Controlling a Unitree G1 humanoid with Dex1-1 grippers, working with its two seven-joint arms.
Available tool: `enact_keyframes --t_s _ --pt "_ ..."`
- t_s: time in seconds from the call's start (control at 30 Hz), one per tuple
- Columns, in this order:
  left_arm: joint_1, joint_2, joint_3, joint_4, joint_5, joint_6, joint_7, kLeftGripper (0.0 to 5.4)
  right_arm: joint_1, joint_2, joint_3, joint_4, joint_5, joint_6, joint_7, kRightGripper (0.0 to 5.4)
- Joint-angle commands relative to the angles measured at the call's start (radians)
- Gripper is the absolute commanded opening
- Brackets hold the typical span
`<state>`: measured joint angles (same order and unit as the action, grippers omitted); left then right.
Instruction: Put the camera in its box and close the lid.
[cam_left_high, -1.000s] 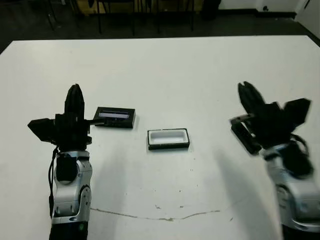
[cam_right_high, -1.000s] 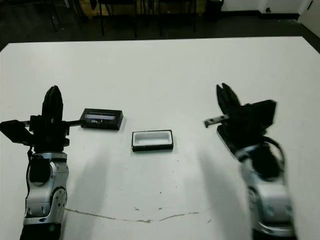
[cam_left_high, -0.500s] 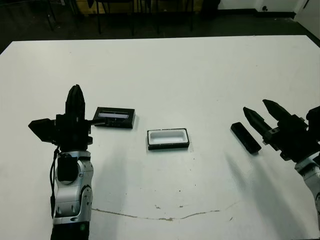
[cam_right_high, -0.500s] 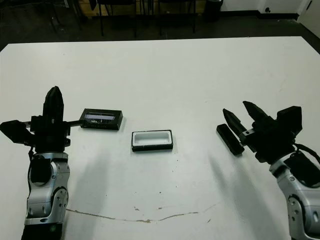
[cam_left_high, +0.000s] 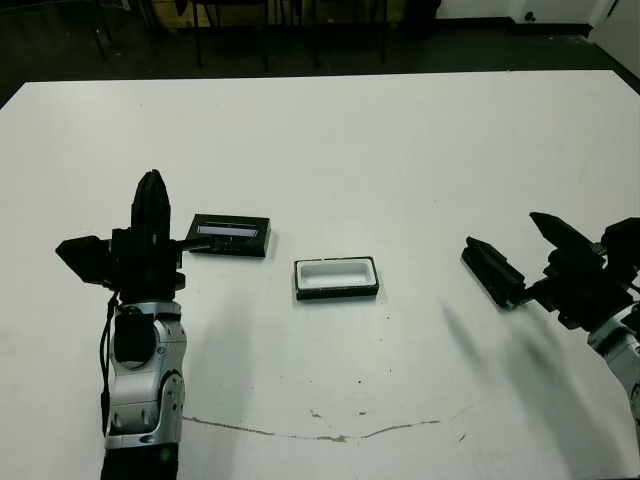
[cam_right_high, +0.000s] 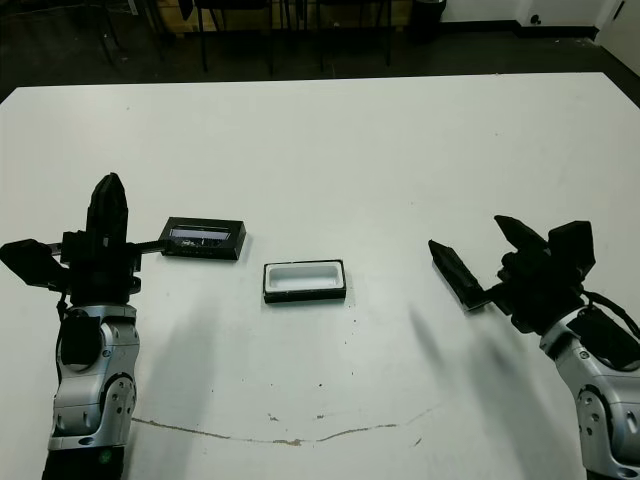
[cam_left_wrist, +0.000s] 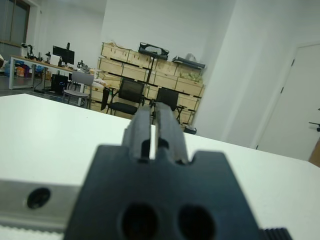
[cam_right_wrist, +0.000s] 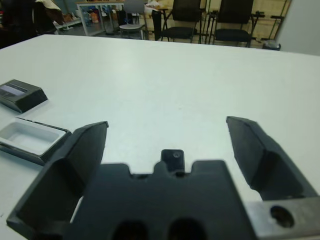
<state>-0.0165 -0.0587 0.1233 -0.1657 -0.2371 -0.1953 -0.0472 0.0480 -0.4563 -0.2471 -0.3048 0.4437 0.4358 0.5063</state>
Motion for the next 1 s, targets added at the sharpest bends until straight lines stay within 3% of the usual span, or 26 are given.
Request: enact_keyframes --t_s 0.03,0.6,1.0 --pt "0.015 0.013 0.005 0.013 0.006 0.009 -0.004 0.00 0.018 -0.001 0.011 0.024 -0.031 -0.019 -0.010 5.38" --pt "0.017 0.008 0.006 -0.004 -0.017 0.030 -0.014 0.00 0.073 0.035 0.026 0.014 -0.024 0.070 -0.075 5.38" --pt "0.025 0.011 0.008 -0.010 -0.018 0.038 -0.017 0.00 0.094 0.051 0.033 0.042 -0.019 0.073 -0.083 5.38"
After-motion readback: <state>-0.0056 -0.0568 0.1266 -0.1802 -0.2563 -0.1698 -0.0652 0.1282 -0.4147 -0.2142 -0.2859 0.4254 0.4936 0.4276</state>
